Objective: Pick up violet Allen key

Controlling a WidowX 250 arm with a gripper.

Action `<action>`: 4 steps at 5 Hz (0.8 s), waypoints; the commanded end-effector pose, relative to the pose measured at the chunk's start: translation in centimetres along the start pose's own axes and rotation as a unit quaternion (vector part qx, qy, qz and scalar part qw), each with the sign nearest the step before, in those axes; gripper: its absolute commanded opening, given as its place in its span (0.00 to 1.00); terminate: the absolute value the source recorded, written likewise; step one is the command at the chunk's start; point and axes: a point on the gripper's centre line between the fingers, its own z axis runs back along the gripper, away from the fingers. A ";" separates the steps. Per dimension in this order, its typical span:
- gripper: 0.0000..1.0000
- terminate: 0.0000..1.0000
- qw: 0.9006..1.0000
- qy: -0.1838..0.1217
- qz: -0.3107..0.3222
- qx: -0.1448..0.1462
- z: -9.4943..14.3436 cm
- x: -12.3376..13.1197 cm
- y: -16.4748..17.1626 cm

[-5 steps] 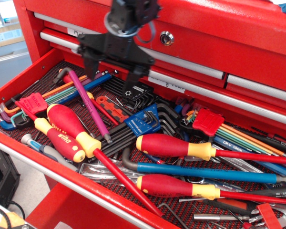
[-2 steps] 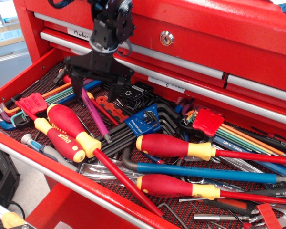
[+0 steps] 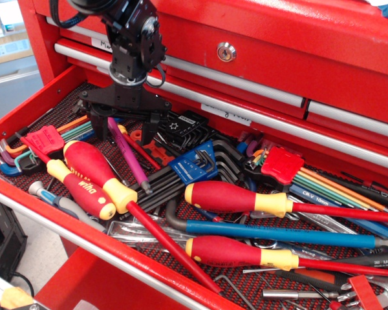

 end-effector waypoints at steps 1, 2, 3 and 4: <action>1.00 0.00 0.999 -0.013 0.033 -0.013 -1.4 0.0 0.9; 0.00 0.00 0.999 0.001 0.039 -0.008 -1.9 -0.2 0.7; 0.00 0.00 0.998 -0.011 0.059 -0.002 -1.7 -0.5 0.9; 0.00 0.00 0.996 -0.040 0.080 0.030 0.9 0.2 1.9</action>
